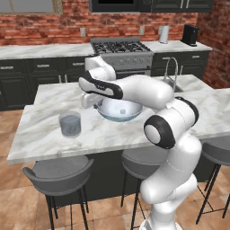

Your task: There are four ice cubes in the ice bowl. Place two ice cubes in each glass of water.

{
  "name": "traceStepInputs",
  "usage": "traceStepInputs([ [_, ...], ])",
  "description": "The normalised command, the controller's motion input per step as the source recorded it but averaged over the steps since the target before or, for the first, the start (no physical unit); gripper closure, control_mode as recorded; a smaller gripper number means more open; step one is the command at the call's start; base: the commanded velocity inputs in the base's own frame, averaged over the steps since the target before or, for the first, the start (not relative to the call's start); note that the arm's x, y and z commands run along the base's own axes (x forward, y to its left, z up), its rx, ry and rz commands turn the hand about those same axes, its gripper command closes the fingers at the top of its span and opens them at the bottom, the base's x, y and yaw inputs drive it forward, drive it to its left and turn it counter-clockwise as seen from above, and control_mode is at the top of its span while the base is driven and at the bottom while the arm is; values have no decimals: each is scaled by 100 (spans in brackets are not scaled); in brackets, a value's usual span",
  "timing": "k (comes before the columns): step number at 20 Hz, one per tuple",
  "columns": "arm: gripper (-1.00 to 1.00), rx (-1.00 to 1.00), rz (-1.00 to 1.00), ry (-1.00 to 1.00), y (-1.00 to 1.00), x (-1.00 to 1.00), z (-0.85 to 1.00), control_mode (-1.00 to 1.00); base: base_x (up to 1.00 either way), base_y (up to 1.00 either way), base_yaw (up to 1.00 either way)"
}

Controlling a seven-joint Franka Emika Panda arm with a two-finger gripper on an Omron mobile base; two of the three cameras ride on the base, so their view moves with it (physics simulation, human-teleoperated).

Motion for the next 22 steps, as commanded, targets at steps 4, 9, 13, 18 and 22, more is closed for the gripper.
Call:
traceStepInputs([
  [4,100,0,-14,0,80,-14,18,-100,0,0,0],
  [9,100,0,-13,0,53,0,29,-100,0,0,0],
  [13,100,2,-12,2,53,-3,6,-100,0,0,0],
  [18,100,0,-10,1,41,0,-19,-100,0,0,0],
  [22,100,0,-9,0,6,0,-8,-100,0,0,0],
])
